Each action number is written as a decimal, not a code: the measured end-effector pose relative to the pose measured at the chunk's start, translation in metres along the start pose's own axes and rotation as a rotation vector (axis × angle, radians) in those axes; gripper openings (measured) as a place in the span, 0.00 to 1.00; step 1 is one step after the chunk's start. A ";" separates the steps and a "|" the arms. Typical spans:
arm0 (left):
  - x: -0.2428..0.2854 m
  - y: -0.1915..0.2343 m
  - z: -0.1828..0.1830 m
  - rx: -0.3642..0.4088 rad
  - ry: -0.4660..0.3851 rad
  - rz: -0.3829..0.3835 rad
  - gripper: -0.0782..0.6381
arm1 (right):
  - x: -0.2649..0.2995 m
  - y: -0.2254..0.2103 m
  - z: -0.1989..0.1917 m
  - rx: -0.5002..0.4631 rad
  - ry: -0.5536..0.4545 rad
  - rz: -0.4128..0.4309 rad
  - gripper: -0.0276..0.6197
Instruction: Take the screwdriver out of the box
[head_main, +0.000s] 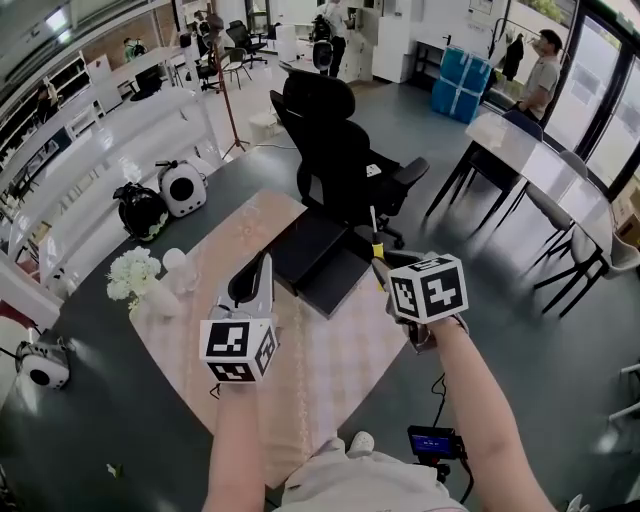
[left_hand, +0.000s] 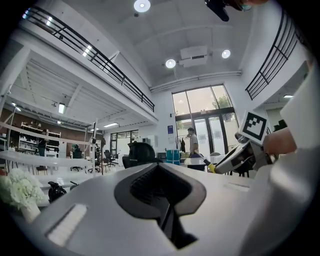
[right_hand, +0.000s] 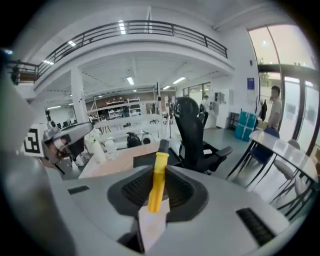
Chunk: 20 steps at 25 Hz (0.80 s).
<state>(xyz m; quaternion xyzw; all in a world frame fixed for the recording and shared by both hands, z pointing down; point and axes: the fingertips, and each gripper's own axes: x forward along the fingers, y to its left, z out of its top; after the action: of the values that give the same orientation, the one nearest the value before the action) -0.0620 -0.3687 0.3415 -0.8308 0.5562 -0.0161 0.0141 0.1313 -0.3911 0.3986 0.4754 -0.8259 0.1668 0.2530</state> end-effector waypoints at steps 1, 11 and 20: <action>-0.004 0.000 0.007 0.007 -0.015 0.004 0.12 | -0.012 0.002 0.004 -0.025 -0.036 -0.006 0.17; -0.038 -0.024 0.063 0.066 -0.136 -0.005 0.12 | -0.131 0.002 0.022 -0.073 -0.385 -0.060 0.17; -0.067 -0.043 0.100 0.122 -0.215 0.006 0.12 | -0.218 0.015 0.038 -0.178 -0.654 -0.156 0.17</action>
<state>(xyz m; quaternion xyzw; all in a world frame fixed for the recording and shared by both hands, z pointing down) -0.0439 -0.2904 0.2428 -0.8238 0.5517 0.0394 0.1244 0.2003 -0.2504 0.2414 0.5414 -0.8358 -0.0867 0.0271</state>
